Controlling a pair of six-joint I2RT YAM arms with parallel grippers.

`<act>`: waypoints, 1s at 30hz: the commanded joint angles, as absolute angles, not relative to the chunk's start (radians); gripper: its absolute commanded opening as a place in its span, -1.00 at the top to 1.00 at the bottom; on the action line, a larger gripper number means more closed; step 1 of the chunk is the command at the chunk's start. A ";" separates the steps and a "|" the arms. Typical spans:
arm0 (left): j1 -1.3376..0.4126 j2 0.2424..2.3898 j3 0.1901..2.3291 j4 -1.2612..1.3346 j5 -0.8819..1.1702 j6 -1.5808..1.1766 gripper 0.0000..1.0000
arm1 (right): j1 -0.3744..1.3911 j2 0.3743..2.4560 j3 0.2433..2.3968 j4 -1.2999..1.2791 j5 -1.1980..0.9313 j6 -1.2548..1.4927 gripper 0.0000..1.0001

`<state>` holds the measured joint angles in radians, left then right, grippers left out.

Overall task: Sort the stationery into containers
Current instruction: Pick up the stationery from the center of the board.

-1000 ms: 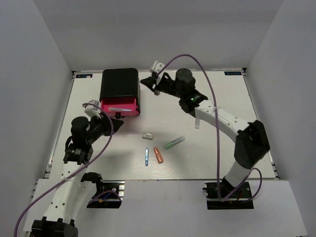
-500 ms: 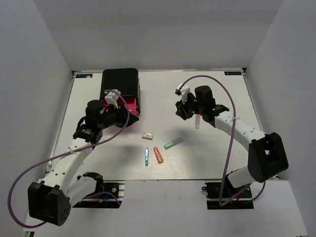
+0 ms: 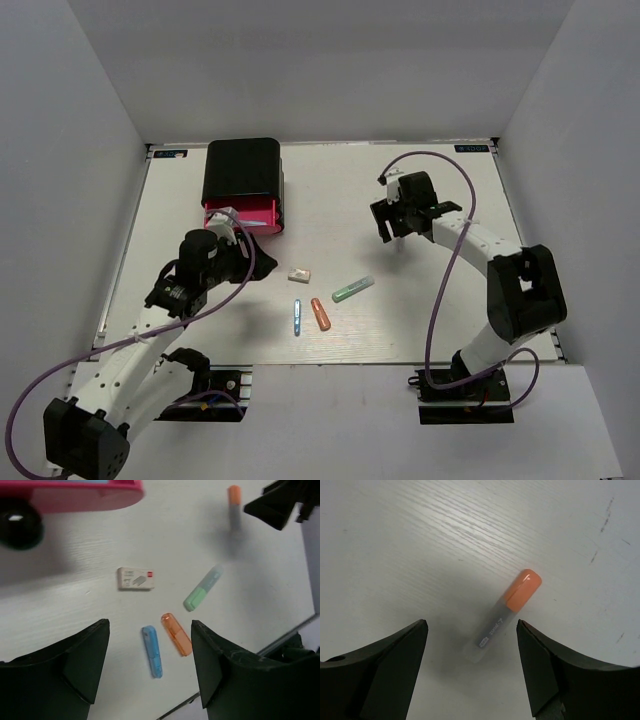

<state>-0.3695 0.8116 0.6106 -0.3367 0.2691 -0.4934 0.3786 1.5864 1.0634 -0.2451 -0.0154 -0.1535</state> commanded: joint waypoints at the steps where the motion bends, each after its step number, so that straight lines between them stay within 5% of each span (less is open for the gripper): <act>1: -0.379 0.802 0.614 -0.466 0.073 -0.550 -0.53 | 0.368 1.630 1.124 -0.272 0.144 -0.074 -0.56; 24: -0.379 0.824 0.604 -0.482 -0.118 -0.690 -0.53 | 0.308 1.850 1.210 -0.314 0.135 0.026 -0.48; 30: -0.379 0.824 0.604 -0.500 -0.118 -0.690 -0.55 | 0.302 1.865 1.190 -0.327 0.103 0.038 -0.23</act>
